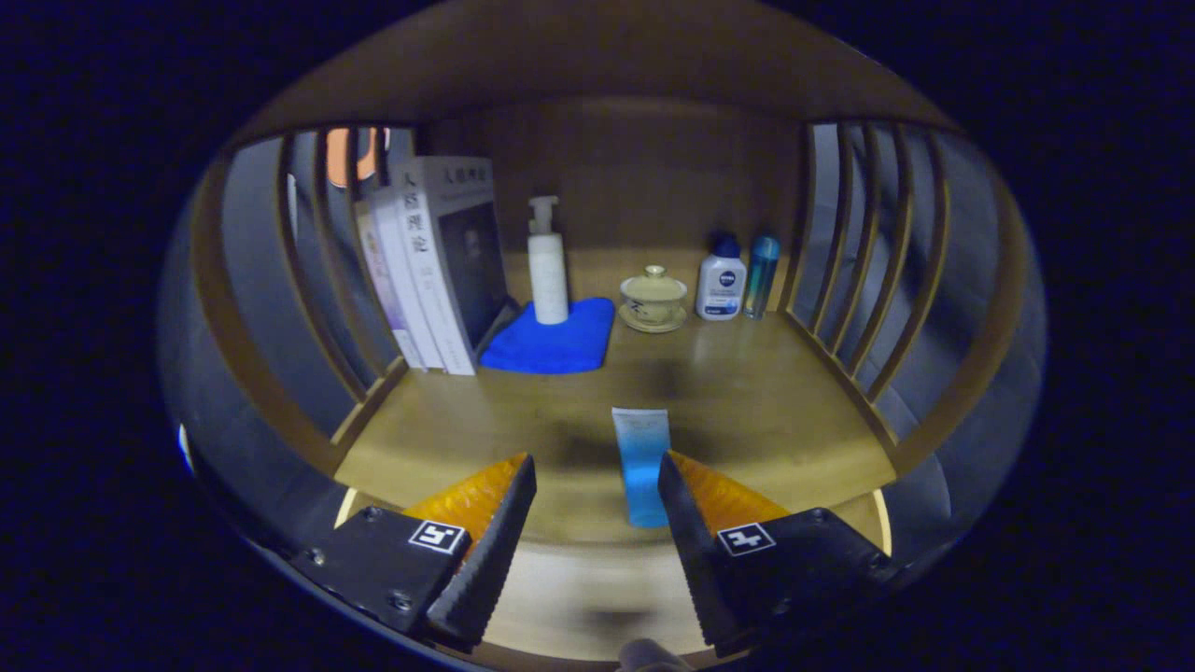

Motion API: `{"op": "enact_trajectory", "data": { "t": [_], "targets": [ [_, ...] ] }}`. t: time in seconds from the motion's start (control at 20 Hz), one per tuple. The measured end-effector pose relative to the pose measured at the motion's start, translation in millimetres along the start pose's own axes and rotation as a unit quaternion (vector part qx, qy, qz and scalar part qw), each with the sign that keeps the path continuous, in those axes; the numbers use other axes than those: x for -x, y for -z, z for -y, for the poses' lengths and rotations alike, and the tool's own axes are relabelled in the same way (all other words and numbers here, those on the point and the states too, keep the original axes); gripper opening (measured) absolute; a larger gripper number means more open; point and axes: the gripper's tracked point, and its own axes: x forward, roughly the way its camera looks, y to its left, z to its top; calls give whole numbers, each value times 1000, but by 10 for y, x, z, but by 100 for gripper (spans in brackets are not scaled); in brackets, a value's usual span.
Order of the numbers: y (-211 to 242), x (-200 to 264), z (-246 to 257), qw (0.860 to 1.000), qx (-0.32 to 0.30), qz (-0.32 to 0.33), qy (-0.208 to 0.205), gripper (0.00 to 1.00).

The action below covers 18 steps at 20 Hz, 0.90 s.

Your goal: Pull open the drawer, take out the items inside it, and place them on the countertop above the cabinet.

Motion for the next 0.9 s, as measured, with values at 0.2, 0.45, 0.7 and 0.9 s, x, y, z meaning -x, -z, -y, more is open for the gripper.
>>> {"op": "enact_trajectory", "data": {
  "t": [0.2, 0.45, 0.7, 0.9],
  "targets": [
    [139, 477, -70, 997, 7, 72, -17, 84],
    [358, 1143, -48, 986, 0, 165, -25, 100],
    [769, 1665, 19, 974, -7, 226, -30, 99],
    [1221, 1842, 217, 972, -11, 236, 4, 99]
  ]
}}
